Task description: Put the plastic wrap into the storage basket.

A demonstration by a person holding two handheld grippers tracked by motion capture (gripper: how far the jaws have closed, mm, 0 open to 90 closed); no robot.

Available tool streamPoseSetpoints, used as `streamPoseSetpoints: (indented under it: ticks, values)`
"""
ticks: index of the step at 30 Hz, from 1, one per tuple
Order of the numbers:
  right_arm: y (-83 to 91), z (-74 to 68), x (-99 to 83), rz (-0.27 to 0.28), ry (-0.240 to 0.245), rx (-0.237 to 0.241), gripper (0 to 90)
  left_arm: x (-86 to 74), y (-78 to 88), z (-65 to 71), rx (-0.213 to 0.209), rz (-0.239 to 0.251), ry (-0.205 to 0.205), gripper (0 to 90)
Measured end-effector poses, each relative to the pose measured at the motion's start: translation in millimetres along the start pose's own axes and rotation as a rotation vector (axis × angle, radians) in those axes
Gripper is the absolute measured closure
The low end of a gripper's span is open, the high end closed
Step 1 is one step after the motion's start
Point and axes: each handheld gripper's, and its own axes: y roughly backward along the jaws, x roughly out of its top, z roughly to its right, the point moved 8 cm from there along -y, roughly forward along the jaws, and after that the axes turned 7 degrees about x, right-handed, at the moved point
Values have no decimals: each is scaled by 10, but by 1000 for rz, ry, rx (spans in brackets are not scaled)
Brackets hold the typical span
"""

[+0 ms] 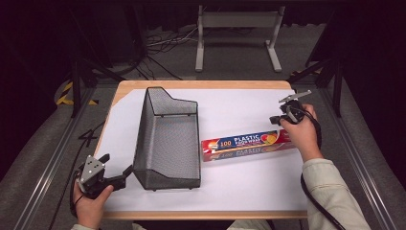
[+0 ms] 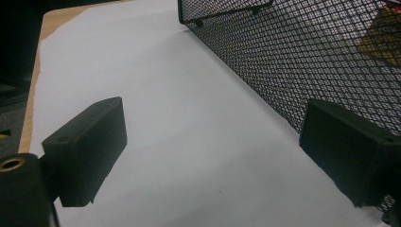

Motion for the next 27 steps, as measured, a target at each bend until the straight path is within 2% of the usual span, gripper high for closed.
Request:
streamPoseSetpoints:
  ticks: [7, 11, 15, 19, 23, 27]
  values:
    - [-141, 131, -152, -65, -44, -25, 896, -19, 9, -5, 5, -3, -4, 92]
    - [-187, 189, -199, -75, -76, -35, 898, -38, 24, -20, 10, -6, -4, 92]
    - [-204, 227, -224, -93, -87, -46, 900, -49, 40, -31, 14, -7, -1, 92]
    - [-223, 247, -276, -126, -110, -56, 900, -52, 42, -27, 12, -8, -1, 92]
    - [-206, 235, -302, -116, -133, -37, 900, -51, 35, -33, 12, -8, -2, 92]
    - [-167, 207, -351, -165, -139, -47, 900, -34, 5, -16, 5, -7, -7, 92]
